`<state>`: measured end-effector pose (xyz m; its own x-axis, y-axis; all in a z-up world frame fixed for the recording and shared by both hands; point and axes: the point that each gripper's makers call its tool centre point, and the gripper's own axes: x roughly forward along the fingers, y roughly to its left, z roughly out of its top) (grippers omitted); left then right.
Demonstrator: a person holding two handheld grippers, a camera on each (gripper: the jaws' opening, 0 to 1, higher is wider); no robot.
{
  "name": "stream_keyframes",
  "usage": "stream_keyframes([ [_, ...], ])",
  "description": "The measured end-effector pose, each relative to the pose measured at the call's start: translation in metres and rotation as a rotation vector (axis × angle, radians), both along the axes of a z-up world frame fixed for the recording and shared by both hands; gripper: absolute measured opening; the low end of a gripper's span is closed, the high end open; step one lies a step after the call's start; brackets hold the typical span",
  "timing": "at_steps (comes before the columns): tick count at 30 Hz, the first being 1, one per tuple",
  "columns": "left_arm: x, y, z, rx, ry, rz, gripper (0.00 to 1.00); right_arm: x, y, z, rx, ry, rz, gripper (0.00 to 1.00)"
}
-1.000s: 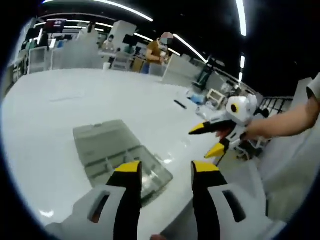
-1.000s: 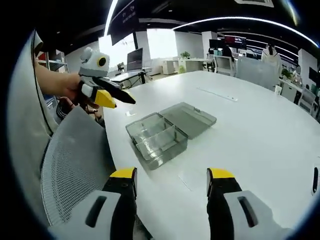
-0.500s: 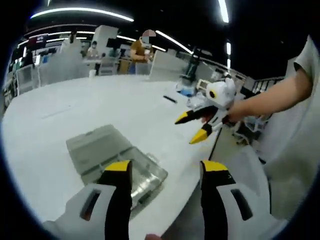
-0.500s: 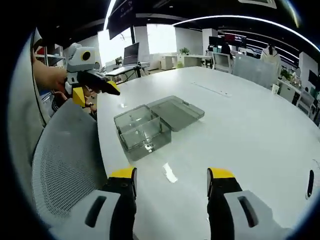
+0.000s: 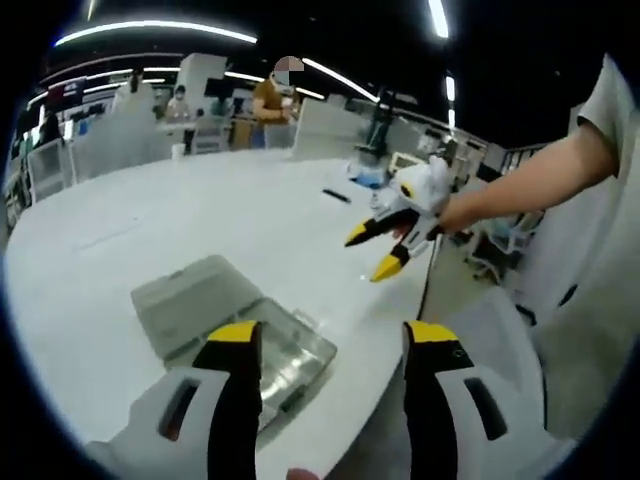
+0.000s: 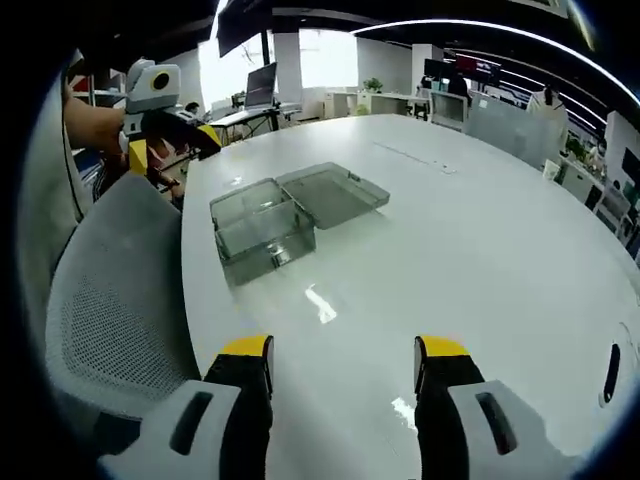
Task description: Insert the divider into the dual guide fixture by aligning both edges with the guide slots and pushing it downward to the bottom, including one-sided entry, uneven engagement, binding, and posture correction.
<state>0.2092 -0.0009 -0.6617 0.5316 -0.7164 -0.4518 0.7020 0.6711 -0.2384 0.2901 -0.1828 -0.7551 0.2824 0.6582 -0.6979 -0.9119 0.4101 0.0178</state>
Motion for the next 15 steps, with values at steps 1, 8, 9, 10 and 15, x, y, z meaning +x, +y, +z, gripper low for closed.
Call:
stream_keyframes([
  [1, 0.0, 0.0, 0.0, 0.002, 0.001, -0.002, 0.54, 0.001, -0.004, -0.003, -0.013, -0.001, 0.006, 0.53],
  [8, 0.001, -0.002, -0.003, 0.023, 0.003, -0.012, 0.55, 0.005, -0.021, -0.014, -0.052, 0.014, 0.015, 0.53],
  [9, 0.001, -0.002, -0.004, 0.026, 0.003, -0.013, 0.56, 0.005, -0.024, -0.016, -0.061, 0.015, 0.021, 0.53],
  [10, 0.001, -0.002, -0.004, 0.028, 0.003, -0.014, 0.56, 0.004, -0.026, -0.018, -0.069, 0.018, 0.027, 0.53],
  [15, 0.0, -0.004, -0.007, 0.041, 0.008, -0.021, 0.57, 0.003, -0.043, -0.03, -0.123, 0.031, 0.051, 0.52],
])
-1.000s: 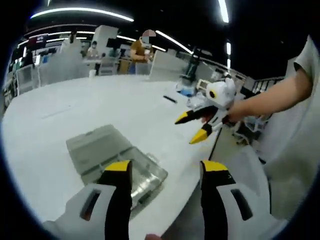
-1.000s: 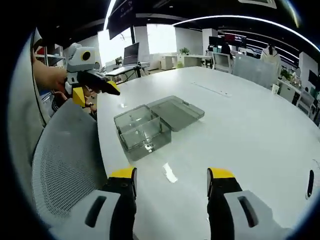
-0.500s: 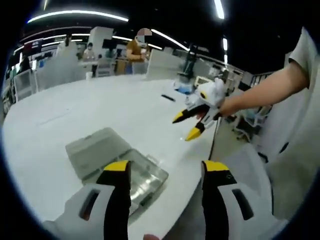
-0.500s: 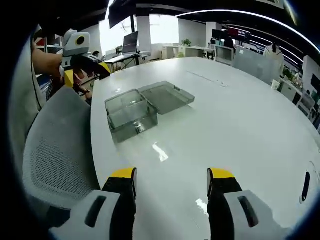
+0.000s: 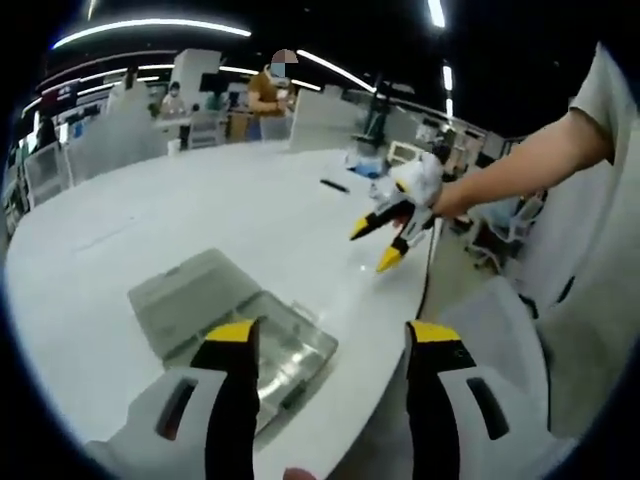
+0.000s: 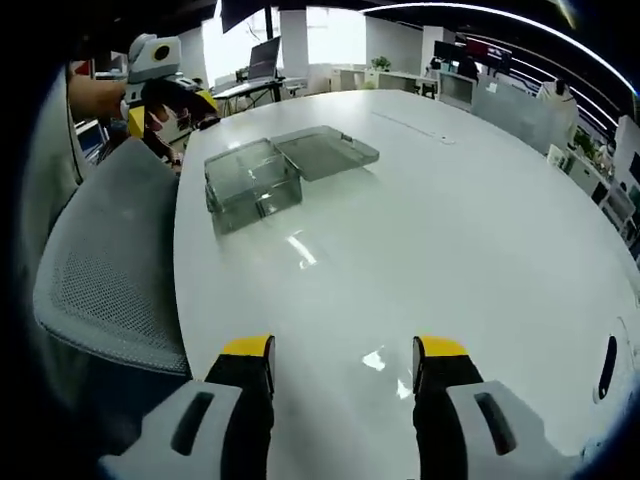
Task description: Insert the divider into the dual guide fixture by aligning both edges with the guide slots and pushing it downward to the bottom, including one-sided entry, uneven engagement, binding, and posture correction.
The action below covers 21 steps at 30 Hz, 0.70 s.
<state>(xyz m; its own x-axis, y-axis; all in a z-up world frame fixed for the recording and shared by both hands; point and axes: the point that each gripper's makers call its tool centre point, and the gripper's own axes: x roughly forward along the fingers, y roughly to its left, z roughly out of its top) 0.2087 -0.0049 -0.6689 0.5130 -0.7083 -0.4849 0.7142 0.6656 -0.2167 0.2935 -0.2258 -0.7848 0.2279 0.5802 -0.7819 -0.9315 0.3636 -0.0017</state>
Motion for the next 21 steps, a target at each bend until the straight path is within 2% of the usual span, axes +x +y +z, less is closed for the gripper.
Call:
stream_keyframes([
  [11, 0.001, -0.001, 0.0, 0.015, -0.006, -0.005, 0.57, 0.003, -0.011, -0.014, -0.073, 0.0, 0.079, 0.5],
  [21, 0.002, 0.003, -0.003, 0.027, 0.0, 0.007, 0.57, 0.007, -0.011, -0.022, -0.113, -0.007, 0.165, 0.47],
])
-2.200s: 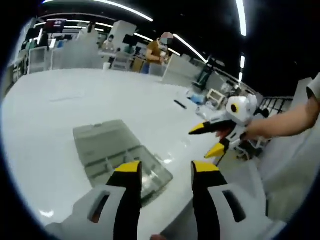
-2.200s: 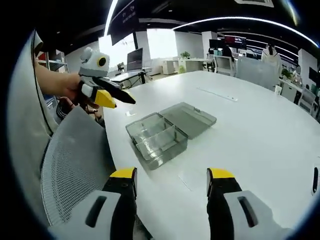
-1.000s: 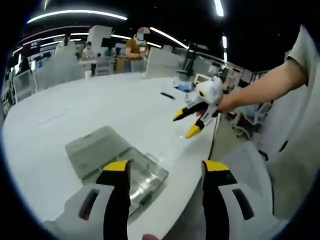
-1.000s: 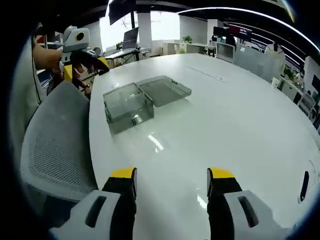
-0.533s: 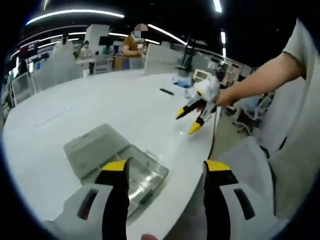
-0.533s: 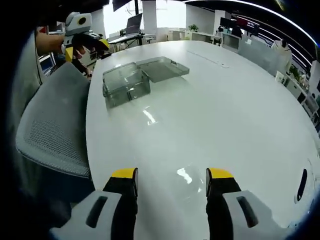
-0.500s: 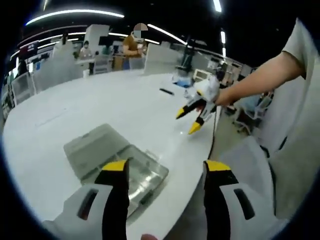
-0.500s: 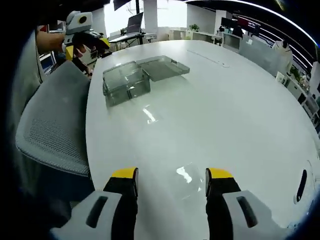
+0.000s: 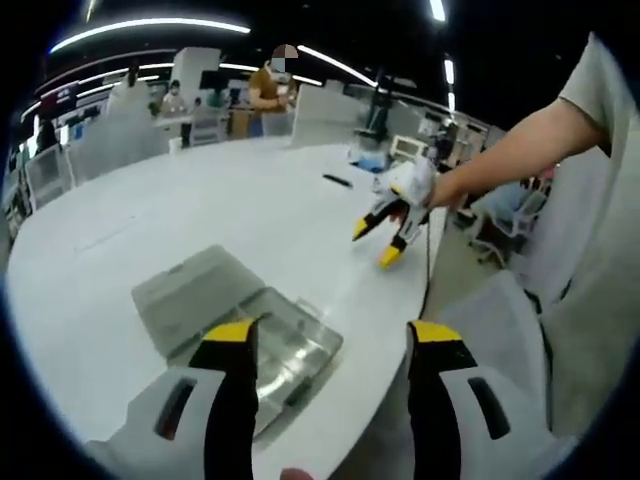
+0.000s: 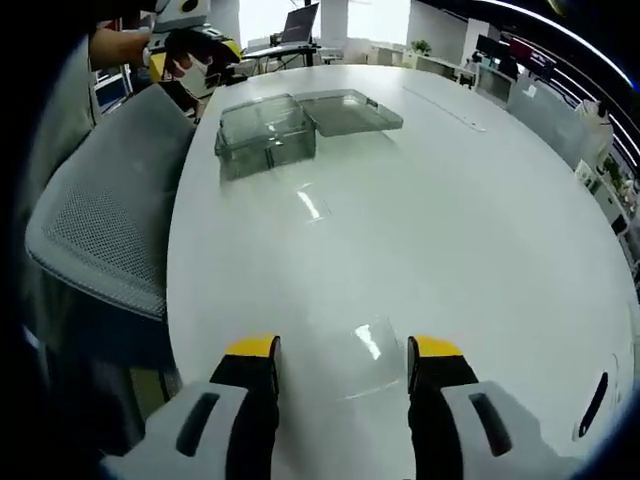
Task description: Insert the divider into the dual guide fixture by aligning both edges with the guide slots and pushing it downward to the bottom, including one-sided entry, uneven engagement, binding, and posture correction.
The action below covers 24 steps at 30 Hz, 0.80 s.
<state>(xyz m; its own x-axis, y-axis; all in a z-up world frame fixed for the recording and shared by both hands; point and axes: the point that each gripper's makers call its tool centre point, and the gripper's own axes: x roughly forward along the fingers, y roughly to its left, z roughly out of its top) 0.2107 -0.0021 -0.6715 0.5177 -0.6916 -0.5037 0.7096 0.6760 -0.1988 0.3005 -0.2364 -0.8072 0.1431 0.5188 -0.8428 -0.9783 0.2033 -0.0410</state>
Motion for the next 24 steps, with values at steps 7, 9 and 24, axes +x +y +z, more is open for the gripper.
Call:
stream_keyframes([
  [7, -0.001, 0.0, 0.0, 0.009, -0.003, 0.001, 0.58, 0.001, -0.001, -0.003, -0.019, 0.01, 0.03, 0.45],
  [9, 0.0, 0.0, -0.001, 0.009, -0.001, 0.006, 0.57, 0.001, -0.003, -0.005, -0.028, 0.016, 0.036, 0.45],
  [24, 0.001, 0.002, -0.001, 0.008, 0.002, 0.022, 0.57, 0.004, -0.005, -0.011, -0.079, 0.029, 0.107, 0.42],
])
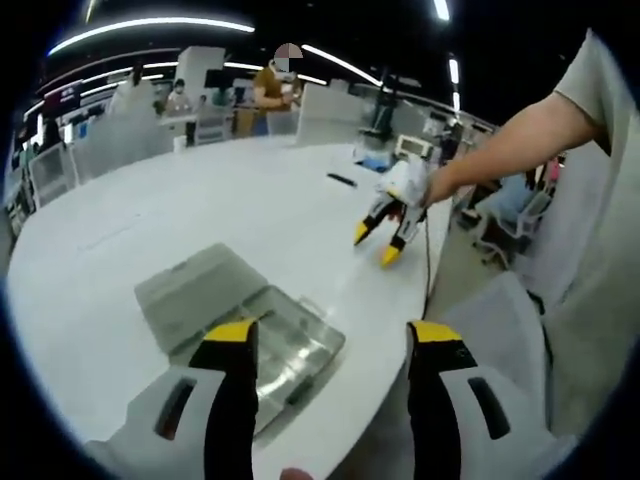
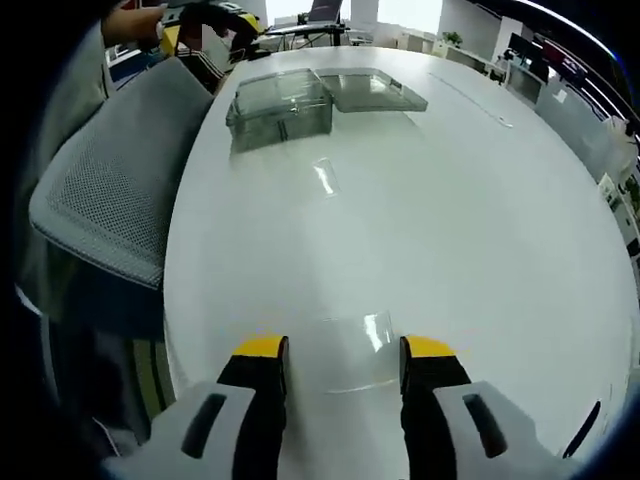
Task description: Insert the divider into the dual guide fixture by aligning both edges with the guide slots and pushing it downward to the bottom, including one-sided entry, uneven engagement, binding, and posture correction.
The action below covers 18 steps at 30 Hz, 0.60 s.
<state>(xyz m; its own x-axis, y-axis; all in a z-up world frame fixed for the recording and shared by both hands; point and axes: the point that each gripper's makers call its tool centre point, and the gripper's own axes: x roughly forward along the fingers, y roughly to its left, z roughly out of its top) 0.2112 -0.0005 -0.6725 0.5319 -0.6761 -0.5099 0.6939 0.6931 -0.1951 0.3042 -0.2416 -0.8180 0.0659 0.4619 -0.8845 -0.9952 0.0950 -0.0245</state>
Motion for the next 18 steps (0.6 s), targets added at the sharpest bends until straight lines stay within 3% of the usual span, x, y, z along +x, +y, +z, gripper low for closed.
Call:
stream_keyframes([
  [18, -0.0014, 0.0021, -0.0005, -0.003, 0.006, 0.008, 0.57, -0.002, -0.0016, 0.0004, -0.037, 0.017, 0.035, 0.3],
])
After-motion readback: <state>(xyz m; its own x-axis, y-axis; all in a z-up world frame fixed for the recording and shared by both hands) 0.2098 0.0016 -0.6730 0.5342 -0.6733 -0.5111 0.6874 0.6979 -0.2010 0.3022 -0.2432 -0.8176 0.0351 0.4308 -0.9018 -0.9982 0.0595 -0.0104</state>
